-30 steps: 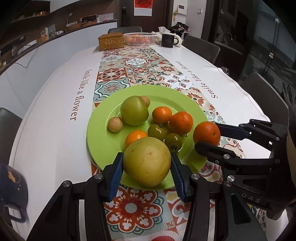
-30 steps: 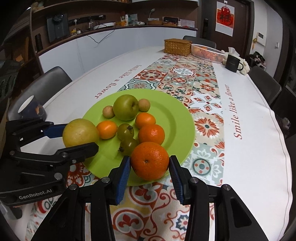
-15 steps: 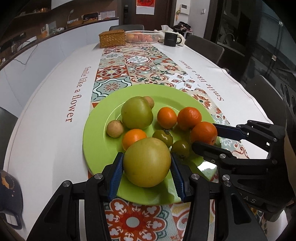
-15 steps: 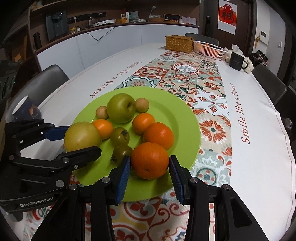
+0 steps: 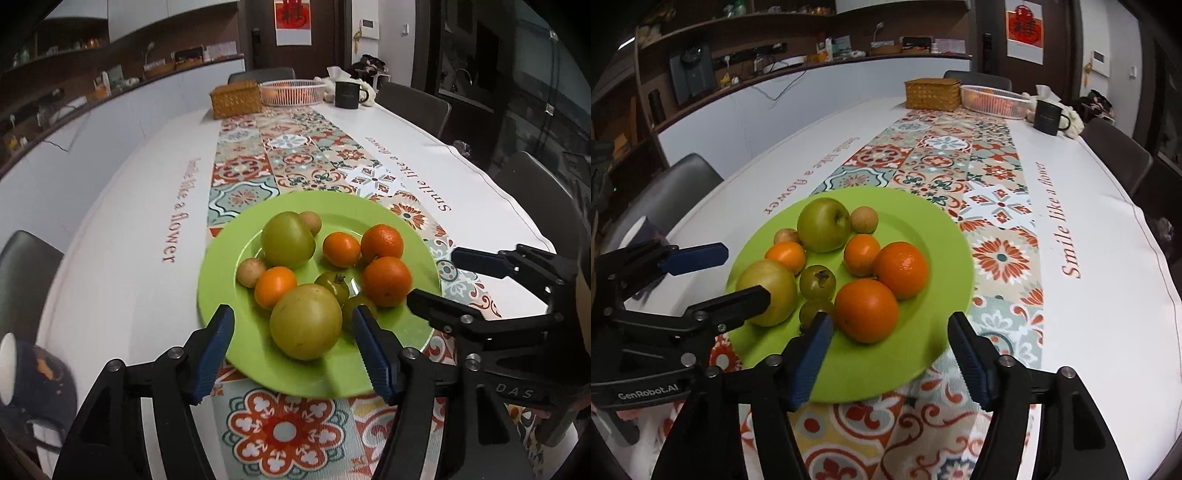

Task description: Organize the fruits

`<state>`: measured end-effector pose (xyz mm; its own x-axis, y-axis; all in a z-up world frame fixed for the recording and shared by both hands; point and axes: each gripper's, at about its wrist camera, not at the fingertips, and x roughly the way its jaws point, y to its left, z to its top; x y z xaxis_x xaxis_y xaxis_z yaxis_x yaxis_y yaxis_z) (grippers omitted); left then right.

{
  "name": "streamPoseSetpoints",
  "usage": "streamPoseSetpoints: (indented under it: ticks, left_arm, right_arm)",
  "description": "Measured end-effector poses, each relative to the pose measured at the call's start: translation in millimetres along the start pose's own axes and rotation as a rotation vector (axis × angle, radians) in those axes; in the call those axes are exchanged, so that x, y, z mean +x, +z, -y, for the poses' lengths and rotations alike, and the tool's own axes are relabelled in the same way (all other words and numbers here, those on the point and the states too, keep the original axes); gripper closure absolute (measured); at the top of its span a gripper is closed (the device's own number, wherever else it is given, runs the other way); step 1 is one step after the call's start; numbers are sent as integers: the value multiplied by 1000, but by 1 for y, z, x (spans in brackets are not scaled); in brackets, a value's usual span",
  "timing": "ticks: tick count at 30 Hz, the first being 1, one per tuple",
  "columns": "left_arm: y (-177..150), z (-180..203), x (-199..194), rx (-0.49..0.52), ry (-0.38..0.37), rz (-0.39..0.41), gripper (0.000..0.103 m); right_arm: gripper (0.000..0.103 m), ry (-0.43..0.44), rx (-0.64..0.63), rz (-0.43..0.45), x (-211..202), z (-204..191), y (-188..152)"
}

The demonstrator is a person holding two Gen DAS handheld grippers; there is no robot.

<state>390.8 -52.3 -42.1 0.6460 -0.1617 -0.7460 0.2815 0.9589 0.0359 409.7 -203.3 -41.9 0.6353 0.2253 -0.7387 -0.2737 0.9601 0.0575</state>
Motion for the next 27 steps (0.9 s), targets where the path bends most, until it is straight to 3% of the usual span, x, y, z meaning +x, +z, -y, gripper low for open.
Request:
streamPoseSetpoints:
  ticks: [7, 16, 19, 27]
  left_arm:
    - [-9, 1, -45, -43, 64, 97, 32]
    - [-25, 13, -114, -80, 60, 186, 18]
    - [-35, 18, -136, -97, 59, 210, 14]
    - [-71, 37, -189, -102, 82, 252, 5]
  right_arm:
    - [30, -82, 53, 86, -45, -4, -12]
    - [23, -137, 89, 205, -124, -16, -28]
    - [15, -155, 103, 241, -151, -21, -38]
    - [14, -203, 131, 296, -209, -34, -72]
